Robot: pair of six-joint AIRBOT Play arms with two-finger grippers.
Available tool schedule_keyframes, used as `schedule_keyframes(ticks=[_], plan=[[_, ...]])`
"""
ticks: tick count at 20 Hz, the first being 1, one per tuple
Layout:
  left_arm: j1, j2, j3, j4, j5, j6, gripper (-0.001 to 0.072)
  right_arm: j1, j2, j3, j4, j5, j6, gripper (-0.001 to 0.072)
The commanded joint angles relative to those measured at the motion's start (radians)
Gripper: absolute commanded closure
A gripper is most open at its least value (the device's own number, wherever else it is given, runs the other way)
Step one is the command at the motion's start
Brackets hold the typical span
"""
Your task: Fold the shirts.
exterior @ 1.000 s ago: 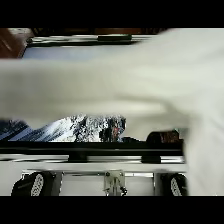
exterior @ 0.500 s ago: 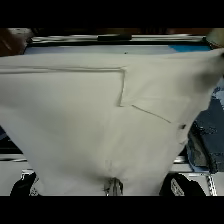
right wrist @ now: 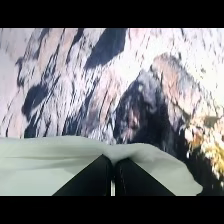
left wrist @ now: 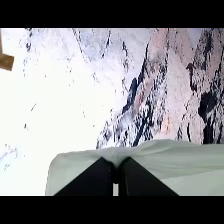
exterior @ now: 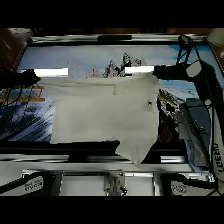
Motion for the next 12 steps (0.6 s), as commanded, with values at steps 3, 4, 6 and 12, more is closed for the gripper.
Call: schedule_keyframes(ticks=[3, 4, 6, 12], plan=[[-0.070, -0.266, 0.055, -0.004, 0.337, -0.035, 0.0667, 0.008, -0.167, -0.011, 0.015, -0.416, 0.041, 0.0648], [-0.069, -0.289, 0.055, -0.003, 0.327, -0.053, 0.0667, 0.007, -0.175, -0.011, 0.015, -0.384, 0.040, 0.0648], [-0.069, -0.319, 0.055, -0.003, 0.273, -0.053, 0.0666, 0.007, -0.178, -0.011, 0.000, -0.251, 0.018, 0.0648], [-0.059, -0.315, 0.060, -0.003, -0.046, -0.048, 0.0667, 0.007, -0.136, -0.011, -0.013, 0.170, 0.051, 0.0649]])
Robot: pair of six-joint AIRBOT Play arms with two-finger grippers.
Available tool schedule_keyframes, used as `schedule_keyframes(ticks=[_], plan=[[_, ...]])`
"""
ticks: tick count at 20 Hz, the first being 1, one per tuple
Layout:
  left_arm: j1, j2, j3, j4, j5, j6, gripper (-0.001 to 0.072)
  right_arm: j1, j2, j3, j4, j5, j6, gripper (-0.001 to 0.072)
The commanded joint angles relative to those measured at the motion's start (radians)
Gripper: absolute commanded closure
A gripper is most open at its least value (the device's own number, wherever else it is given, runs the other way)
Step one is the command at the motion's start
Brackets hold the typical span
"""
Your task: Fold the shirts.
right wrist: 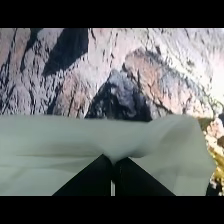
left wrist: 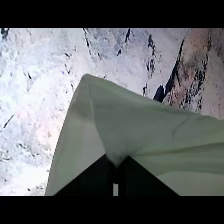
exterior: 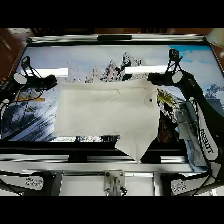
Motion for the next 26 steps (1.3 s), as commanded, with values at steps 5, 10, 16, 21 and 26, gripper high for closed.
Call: schedule_keyframes(ticks=[5, 10, 16, 21, 26], plan=[[0.047, -0.002, 0.018, 0.009, -0.439, 0.139, 0.0667, 0.002, 0.085, -0.003, -0.135, 0.486, 0.054, 0.0649], [0.047, -0.076, 0.019, 0.073, -0.531, 0.139, 0.0668, 0.001, 0.043, -0.034, -0.193, 0.505, 0.097, 0.0650], [0.075, -0.078, 0.026, 0.099, -0.468, 0.135, 0.0668, 0.000, 0.011, -0.034, -0.229, 0.471, 0.107, 0.0650], [0.082, -0.079, 0.026, 0.030, -0.490, 0.132, 0.0662, 0.003, 0.003, -0.030, -0.204, 0.463, 0.107, 0.0575], [0.103, -0.076, 0.056, 0.000, -0.754, 0.124, 0.0154, -0.036, 0.055, 0.058, -0.236, 0.667, 0.088, 0.0247]])
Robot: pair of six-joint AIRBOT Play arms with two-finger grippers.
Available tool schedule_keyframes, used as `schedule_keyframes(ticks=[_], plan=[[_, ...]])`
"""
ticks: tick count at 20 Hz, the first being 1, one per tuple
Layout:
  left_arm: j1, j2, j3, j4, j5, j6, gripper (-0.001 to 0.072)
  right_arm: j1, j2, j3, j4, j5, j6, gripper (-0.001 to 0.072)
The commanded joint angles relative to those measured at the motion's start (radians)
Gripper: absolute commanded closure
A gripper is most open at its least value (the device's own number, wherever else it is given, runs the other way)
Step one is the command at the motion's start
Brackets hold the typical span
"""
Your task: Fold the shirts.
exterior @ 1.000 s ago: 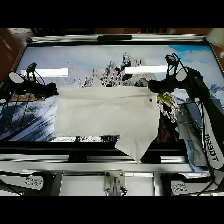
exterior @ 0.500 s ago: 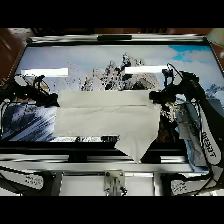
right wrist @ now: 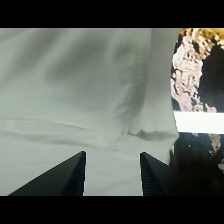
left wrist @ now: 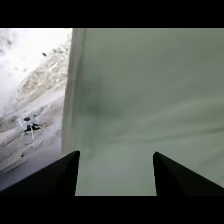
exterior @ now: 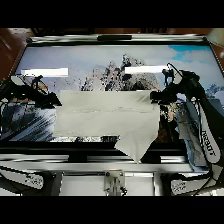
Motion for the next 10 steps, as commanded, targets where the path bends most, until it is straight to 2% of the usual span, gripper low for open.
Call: schedule_keyframes(ticks=[1, 4, 6, 8, 10], plan=[[0.029, 0.005, 0.029, -0.021, -0.213, -0.024, 0.0154, -0.040, 0.048, 0.060, -0.027, 0.160, -0.010, 0.0247], [0.085, 0.052, 0.034, -0.013, -0.314, -0.026, 0.0176, -0.106, 0.121, 0.059, -0.030, 0.328, -0.012, 0.0247], [0.141, 0.119, -0.027, 0.019, -0.333, -0.008, 0.0185, -0.145, 0.161, 0.047, -0.031, 0.444, -0.055, 0.0247], [0.203, 0.198, -0.182, 0.028, -0.304, 0.012, 0.0174, -0.181, 0.230, -0.019, -0.031, 0.443, -0.087, 0.0247], [0.254, 0.278, -0.415, 0.027, -0.210, 0.055, 0.0116, -0.208, 0.298, -0.104, -0.025, 0.388, -0.086, 0.0247]])
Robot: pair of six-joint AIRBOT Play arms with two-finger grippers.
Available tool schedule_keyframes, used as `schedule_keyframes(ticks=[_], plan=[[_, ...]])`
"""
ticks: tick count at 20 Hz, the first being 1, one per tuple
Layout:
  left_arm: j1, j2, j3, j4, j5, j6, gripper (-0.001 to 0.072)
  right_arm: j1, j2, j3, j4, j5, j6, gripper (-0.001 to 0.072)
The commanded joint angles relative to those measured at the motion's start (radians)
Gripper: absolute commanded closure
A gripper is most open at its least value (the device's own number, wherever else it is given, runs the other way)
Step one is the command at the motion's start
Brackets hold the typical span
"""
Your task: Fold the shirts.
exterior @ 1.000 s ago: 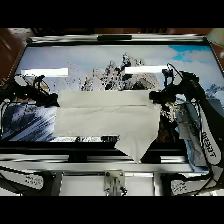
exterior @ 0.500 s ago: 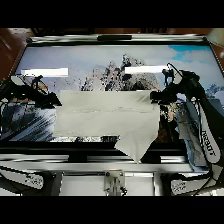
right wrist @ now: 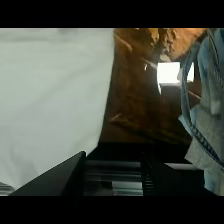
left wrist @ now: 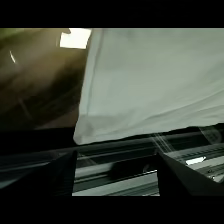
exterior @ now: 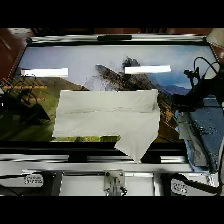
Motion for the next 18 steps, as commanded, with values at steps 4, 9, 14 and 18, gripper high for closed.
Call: schedule_keyframes(ticks=[4, 9, 14, 18], plan=[[0.108, 0.139, -0.457, -0.060, 0.249, 0.158, 0.0118, -0.051, 0.150, -0.203, 0.028, -0.053, -0.024, 0.0247], [0.090, 0.138, -0.465, -0.132, 0.362, 0.160, 0.0124, -0.051, 0.148, -0.243, 0.035, -0.071, -0.026, 0.0247], [0.009, 0.136, -0.465, -0.138, 0.426, 0.146, 0.0407, -0.051, 0.148, -0.243, 0.036, -0.065, -0.018, 0.0247], [-0.004, 0.138, -0.464, -0.139, 0.413, 0.145, 0.0666, -0.051, 0.151, -0.336, 0.069, 0.000, -0.030, 0.0247]])
